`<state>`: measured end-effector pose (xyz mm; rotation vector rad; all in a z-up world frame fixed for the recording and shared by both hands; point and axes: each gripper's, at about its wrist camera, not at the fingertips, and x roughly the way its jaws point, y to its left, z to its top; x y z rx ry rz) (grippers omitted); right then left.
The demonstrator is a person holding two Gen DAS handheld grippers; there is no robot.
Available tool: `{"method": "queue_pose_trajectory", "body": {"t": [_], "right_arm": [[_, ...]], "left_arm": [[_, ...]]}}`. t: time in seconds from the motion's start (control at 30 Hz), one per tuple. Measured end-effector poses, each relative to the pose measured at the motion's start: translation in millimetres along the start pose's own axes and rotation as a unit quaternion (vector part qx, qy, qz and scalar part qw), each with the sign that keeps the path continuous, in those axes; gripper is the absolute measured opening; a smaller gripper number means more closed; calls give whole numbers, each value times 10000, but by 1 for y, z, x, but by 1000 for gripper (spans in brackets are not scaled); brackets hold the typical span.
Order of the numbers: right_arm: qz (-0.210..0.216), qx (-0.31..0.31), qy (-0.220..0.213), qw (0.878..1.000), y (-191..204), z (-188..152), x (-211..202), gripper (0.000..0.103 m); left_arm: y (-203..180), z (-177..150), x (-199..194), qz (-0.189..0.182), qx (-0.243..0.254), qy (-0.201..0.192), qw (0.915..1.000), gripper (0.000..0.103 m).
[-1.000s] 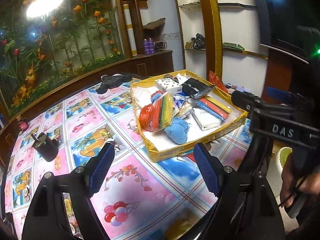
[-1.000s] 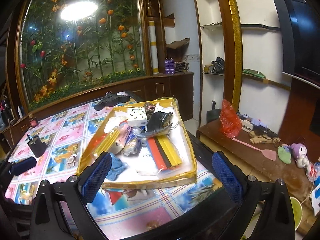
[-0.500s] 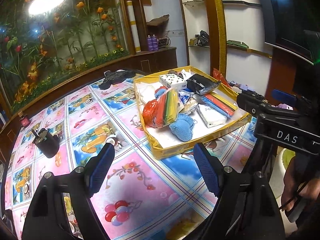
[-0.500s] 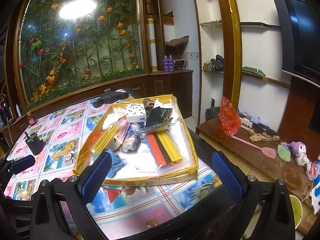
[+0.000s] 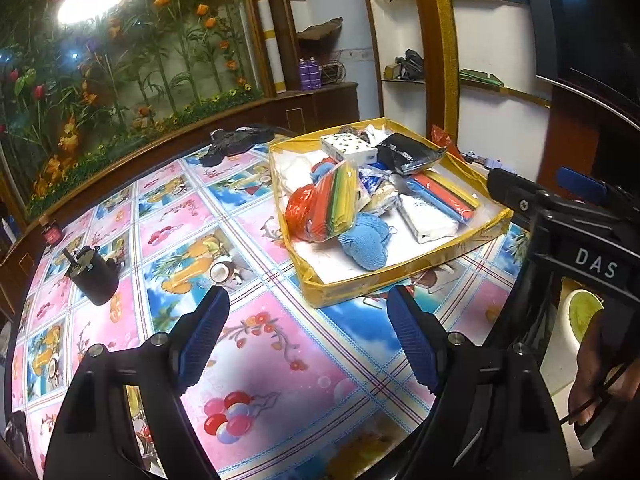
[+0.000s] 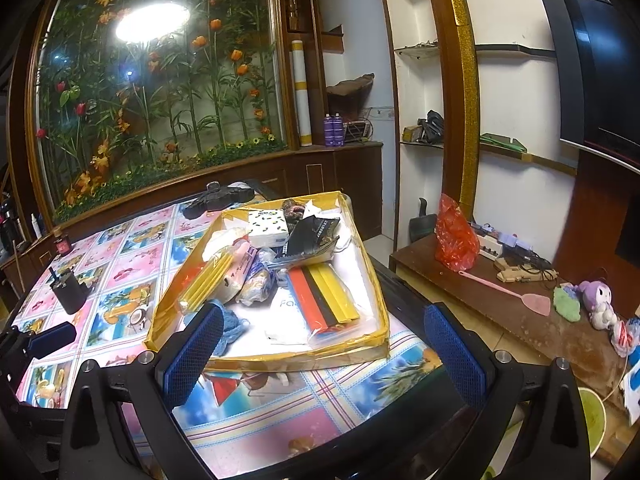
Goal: Organize soft objects
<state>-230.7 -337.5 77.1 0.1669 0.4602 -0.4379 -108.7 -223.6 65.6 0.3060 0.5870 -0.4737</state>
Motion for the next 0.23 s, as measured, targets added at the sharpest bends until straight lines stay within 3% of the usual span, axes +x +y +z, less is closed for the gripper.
{"method": "queue_pose_trajectory", "body": {"t": [0.23], "right_arm": [[28,11,15,10000,0,0,0,102]], "left_arm": [[8,-1,6,10,-147,131,9998,81]]}}
